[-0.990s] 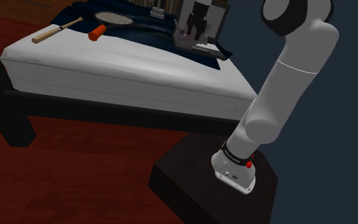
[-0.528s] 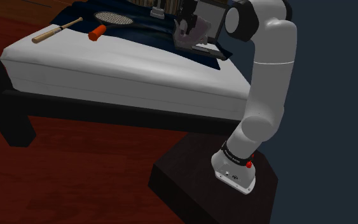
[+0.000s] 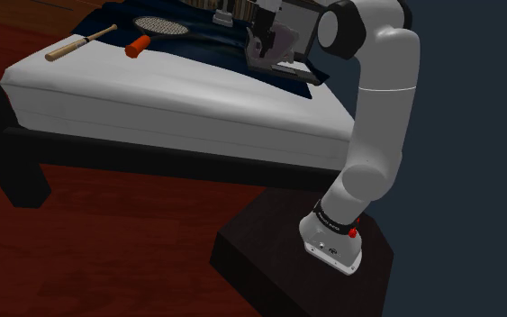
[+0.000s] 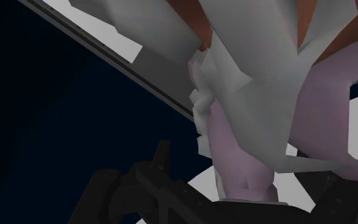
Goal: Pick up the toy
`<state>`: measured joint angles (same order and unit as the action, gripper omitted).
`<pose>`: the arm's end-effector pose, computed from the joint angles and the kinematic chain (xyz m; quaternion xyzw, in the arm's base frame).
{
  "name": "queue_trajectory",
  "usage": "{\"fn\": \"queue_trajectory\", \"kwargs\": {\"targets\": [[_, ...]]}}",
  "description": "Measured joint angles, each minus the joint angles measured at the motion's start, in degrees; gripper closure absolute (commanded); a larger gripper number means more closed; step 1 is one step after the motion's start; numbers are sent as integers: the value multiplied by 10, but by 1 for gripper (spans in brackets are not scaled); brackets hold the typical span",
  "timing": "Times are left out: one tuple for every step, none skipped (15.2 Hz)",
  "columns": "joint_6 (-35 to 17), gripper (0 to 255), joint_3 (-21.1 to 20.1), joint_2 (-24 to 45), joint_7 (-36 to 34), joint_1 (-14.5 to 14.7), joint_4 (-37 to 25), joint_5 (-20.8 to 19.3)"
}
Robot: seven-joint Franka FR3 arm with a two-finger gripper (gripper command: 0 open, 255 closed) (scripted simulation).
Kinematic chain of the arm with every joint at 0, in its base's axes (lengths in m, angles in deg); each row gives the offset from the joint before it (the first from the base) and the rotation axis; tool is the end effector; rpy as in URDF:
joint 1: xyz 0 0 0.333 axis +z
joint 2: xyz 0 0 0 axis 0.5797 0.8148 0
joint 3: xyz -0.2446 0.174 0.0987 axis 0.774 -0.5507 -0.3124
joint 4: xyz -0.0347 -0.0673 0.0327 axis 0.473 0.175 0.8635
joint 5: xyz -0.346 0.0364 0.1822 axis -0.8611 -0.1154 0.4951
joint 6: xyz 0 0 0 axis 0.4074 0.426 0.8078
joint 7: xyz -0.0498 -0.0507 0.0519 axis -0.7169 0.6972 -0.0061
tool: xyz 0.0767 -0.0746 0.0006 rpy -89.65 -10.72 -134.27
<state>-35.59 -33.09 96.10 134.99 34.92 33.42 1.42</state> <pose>0.6108 -0.2725 0.5303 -0.7779 -0.6273 -0.0276 0.0246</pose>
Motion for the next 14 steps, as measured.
{"fn": "queue_trajectory", "kwargs": {"targets": [[-2, 255, 0, 0, 0, 1, 2, 0], [-3, 255, 0, 0, 0, 1, 3, 0], [-3, 255, 0, -1, 0, 1, 3, 0], [-3, 255, 0, -1, 0, 1, 3, 0], [-3, 255, 0, -1, 0, 1, 3, 0], [-4, 255, 0, -1, 0, 1, 4, 0], [-3, 255, 0, -1, 0, 1, 3, 0], [-3, 255, 0, -1, 0, 1, 3, 0], [-3, 255, 0, -1, -1, 1, 3, 0], [-3, 255, 0, -1, 0, 1, 4, 0], [0, 255, 0, 0, 0, 0, 0, 0], [6, 255, 0, 0, -1, -1, -7, 0], [14, 255, 1, 2, -2, -3, -15, 0], [23, 255, 1, 5, -2, -6, -27, 1]]}}
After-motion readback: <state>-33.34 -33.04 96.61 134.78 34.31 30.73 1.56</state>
